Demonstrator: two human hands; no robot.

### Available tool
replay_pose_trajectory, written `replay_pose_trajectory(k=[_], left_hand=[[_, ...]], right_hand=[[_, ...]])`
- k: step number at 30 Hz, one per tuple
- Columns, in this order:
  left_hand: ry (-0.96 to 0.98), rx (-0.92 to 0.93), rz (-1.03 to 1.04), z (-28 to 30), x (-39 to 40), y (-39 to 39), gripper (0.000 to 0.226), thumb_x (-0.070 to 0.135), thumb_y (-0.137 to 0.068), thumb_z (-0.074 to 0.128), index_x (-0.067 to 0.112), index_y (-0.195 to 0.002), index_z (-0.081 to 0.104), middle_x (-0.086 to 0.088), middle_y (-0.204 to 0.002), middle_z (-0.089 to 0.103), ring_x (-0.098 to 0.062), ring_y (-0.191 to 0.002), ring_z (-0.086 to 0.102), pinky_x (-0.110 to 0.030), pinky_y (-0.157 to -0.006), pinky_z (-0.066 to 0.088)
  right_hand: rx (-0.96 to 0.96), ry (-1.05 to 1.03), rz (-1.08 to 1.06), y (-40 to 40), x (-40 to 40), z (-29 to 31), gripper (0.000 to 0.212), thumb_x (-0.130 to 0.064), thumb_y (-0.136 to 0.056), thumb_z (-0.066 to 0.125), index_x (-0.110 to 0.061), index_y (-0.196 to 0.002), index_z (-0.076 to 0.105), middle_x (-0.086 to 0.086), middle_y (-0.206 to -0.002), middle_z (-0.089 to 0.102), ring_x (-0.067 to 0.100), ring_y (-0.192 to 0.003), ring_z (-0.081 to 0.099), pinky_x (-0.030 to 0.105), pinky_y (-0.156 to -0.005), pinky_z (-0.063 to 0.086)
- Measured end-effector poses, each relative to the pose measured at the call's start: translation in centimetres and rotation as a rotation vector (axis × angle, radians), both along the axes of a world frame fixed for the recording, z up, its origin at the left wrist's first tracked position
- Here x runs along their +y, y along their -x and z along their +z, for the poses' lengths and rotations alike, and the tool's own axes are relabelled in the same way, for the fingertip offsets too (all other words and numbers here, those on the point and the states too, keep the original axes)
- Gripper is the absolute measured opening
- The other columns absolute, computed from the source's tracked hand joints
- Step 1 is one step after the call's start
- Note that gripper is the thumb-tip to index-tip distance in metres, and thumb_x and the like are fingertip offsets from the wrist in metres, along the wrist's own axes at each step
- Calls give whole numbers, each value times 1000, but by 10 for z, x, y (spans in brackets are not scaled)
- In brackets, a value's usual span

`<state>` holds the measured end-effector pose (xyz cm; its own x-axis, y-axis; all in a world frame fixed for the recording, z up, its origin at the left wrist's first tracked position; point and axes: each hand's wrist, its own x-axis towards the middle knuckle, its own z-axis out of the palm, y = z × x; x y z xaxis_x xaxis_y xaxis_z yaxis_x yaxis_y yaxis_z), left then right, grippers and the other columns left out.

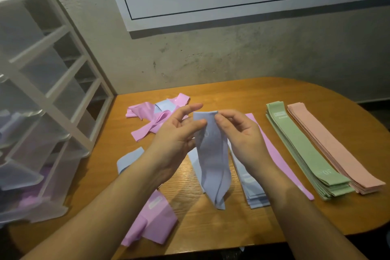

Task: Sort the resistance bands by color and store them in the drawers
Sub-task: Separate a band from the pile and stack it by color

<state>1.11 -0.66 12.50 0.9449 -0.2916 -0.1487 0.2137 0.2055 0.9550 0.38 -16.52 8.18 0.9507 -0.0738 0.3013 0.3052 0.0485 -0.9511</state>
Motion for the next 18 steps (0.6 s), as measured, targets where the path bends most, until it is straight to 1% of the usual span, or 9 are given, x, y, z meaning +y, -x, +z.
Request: replay_pose_trajectory(k=[2,5,8,9,11,12,15,16,18], left_hand=[[-3,1,8,-1,-1,-2,35,10,-94,65,20,-127,60,-5,-95,73,-13,-85,69,-24,-77,56],[-54,-11,-19,-3,-4,-3,30,19,-93,66,16,-123,62,-8,-100,74,-14,-87,71,-29,-80,56],[-141,-16,-52,-8,-6,-3,27,27,-92,68,13,-115,68,-4,-92,69,-14,-77,64,-27,-71,57],[-207,-48,-48,-10,-8,-3,23,29,-92,68,13,-108,72,-1,-86,66,-14,-74,59,-24,-67,55],[-344,-157,-22,-13,-11,-3,17,31,-93,68,15,-95,73,9,-74,62,-8,-70,53,-19,-63,50],[-380,-208,-7,-14,-13,-3,16,30,-94,67,15,-92,72,11,-73,62,-4,-70,54,-18,-64,49],[-361,-264,-32,-11,-20,-4,13,23,-100,58,13,-96,65,0,-89,67,-3,-81,61,-19,-68,52],[-329,-247,-51,-11,-24,-5,12,21,-102,55,14,-97,63,-2,-91,66,-5,-82,62,-21,-68,53],[-278,-202,-65,-9,-30,-8,10,19,-104,51,14,-99,59,5,-83,64,-6,-77,61,-23,-64,51]], right_hand=[[6,0,4,1,-2,3,17,-9,-99,57,-20,-100,70,-20,-87,71,-5,-86,64,13,-76,49],[53,-74,6,2,-4,5,15,-18,-98,57,-18,-103,72,-15,-90,73,0,-88,65,16,-76,51],[138,-231,-13,0,-6,8,27,-35,-90,61,-17,-106,72,0,-102,73,14,-96,66,33,-85,55],[176,-305,-12,-1,-8,9,25,-34,-91,61,-17,-104,72,5,-101,73,19,-94,66,36,-83,54],[228,-408,3,-5,-12,9,16,-26,-97,60,-16,-101,71,8,-93,72,18,-84,66,33,-75,55],[243,-431,10,-6,-13,9,14,-23,-98,59,-15,-100,71,7,-90,72,16,-80,66,30,-72,55],[260,-488,38,-10,-17,7,14,-21,-99,58,-13,-102,69,7,-86,73,15,-76,68,28,-69,57],[267,-502,44,-10,-17,8,15,-21,-99,57,-12,-104,69,7,-86,73,16,-76,68,29,-70,57],[278,-506,28,-11,-18,6,20,-23,-100,56,-10,-110,66,8,-90,73,17,-80,68,33,-76,56]])
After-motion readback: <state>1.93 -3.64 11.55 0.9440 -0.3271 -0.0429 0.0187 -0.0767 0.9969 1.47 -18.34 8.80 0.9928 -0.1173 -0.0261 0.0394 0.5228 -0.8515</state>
